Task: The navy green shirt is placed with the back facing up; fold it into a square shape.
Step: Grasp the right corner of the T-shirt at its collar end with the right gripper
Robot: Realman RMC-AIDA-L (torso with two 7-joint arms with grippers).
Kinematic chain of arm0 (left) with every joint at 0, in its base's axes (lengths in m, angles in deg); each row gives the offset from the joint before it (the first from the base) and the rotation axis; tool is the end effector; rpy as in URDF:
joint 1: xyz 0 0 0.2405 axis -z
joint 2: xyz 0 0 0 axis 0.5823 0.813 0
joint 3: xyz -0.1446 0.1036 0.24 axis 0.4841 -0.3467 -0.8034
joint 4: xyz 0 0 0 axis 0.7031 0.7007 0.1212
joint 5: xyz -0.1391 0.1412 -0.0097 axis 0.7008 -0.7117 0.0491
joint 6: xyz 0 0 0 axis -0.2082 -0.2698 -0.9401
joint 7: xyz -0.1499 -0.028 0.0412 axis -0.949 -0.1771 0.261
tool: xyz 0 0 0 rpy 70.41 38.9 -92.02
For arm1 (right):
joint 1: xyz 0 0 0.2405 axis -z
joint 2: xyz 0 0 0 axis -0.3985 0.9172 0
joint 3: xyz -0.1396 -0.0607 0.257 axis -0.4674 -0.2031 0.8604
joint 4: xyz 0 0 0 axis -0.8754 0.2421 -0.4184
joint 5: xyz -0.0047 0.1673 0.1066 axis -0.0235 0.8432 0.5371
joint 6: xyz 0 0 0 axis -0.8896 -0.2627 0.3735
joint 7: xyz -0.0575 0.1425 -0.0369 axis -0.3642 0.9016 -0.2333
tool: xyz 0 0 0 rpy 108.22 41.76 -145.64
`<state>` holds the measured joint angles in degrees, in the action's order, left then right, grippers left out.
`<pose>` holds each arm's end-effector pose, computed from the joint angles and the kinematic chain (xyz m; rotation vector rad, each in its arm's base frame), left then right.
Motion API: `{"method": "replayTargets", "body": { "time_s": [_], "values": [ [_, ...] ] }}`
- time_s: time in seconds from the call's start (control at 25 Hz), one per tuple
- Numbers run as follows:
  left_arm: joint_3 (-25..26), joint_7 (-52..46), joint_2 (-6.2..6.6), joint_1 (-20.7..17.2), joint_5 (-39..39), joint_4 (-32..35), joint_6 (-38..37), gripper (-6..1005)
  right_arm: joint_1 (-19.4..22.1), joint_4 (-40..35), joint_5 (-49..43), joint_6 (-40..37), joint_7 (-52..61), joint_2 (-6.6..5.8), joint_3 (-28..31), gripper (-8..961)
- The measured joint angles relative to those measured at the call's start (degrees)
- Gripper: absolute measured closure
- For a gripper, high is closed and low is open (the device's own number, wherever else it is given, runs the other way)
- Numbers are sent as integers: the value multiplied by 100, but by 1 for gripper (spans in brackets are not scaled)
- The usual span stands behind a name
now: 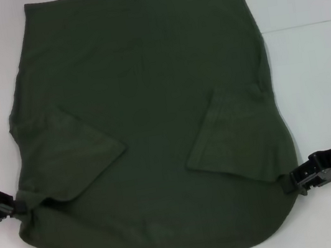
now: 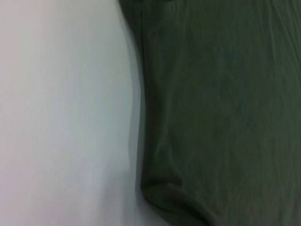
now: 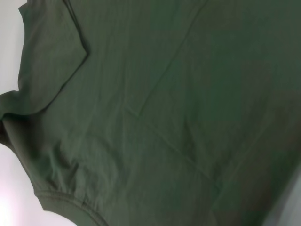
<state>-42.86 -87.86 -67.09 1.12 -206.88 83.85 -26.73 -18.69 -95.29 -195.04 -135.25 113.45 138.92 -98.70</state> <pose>-0.3702 0.3654 0.0513 -2.0301 -2.0600 -0.1859 0.3210 0.3664 -0.0152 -2.3618 1.9801 0.0163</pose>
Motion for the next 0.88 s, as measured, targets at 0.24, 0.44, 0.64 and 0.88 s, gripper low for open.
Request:
{"method": "replayTargets", "body": {
  "time_s": [0.24, 0.44, 0.64, 0.88],
  "values": [
    [6, 24, -7, 0, 4, 0, -1, 973, -2, 0, -3, 67, 0, 9, 0, 615],
    [9, 28, -8, 0, 6, 0, -1, 972, -1, 0, -1, 88, -170, 54, 1, 672],
    [9, 30, -8, 0, 7, -12, -1, 972, -5, -3, 3, 95, -247, 71, 0, 708],
    [9, 32, -8, 0, 6, -11, -1, 972, -10, -54, 3, 97, -262, 71, 1, 811]
  ]
}}
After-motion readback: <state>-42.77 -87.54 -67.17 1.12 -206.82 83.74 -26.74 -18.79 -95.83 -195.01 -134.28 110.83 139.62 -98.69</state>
